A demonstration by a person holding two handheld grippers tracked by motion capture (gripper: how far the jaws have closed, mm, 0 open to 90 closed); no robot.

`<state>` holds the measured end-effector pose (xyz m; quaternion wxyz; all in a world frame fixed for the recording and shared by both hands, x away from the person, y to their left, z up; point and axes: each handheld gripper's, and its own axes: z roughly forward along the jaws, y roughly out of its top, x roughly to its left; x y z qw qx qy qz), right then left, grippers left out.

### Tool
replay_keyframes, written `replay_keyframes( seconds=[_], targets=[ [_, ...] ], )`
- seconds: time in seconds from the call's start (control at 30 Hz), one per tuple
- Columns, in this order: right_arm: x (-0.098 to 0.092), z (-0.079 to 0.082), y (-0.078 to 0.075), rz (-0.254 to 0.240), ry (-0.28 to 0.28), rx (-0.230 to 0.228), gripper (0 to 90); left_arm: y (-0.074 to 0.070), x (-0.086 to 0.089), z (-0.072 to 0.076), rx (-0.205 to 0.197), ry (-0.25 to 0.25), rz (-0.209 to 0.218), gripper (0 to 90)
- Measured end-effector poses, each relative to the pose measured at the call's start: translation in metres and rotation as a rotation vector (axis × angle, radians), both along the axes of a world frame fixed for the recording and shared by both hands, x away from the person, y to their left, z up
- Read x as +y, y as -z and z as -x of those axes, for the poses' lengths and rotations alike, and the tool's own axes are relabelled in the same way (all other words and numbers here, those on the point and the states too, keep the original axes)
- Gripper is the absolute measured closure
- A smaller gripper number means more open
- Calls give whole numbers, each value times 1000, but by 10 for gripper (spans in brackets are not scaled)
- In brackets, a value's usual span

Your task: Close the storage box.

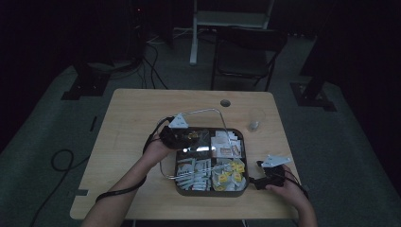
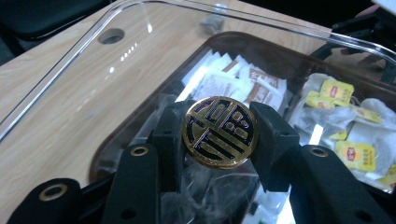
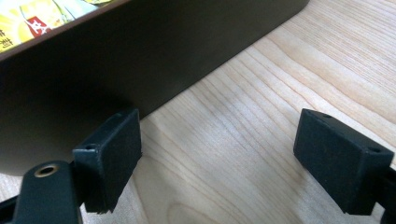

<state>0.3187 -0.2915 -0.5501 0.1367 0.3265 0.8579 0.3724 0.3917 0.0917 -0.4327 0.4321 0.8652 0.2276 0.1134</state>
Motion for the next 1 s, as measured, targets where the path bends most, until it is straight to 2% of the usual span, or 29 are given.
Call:
replay_keyframes(
  seconds=[0.13,0.2,0.23,0.3,0.33,0.7,0.77,0.87,1.0],
  targets=[
    [0,0,0,0,-1,0,148,3,-11,2,19,42,14,596],
    [0,0,0,0,-1,-1,148,4,-15,3,18,56,6,596],
    [0,0,0,1,0,-1,148,8,-22,5,19,90,-7,596],
    [0,0,0,2,-1,-2,149,9,-25,5,19,102,-11,595],
    [0,0,0,1,-1,-3,149,14,-31,7,26,134,-21,596],
    [0,0,0,2,-1,-3,149,27,-54,8,44,183,-60,595],
    [0,0,0,1,-1,-2,149,29,-57,7,49,187,-56,596],
    [0,0,0,2,-2,-4,150,34,-60,7,44,186,-82,595],
    [0,0,0,1,-4,-4,150,36,-61,7,42,186,-95,595]
  ],
)
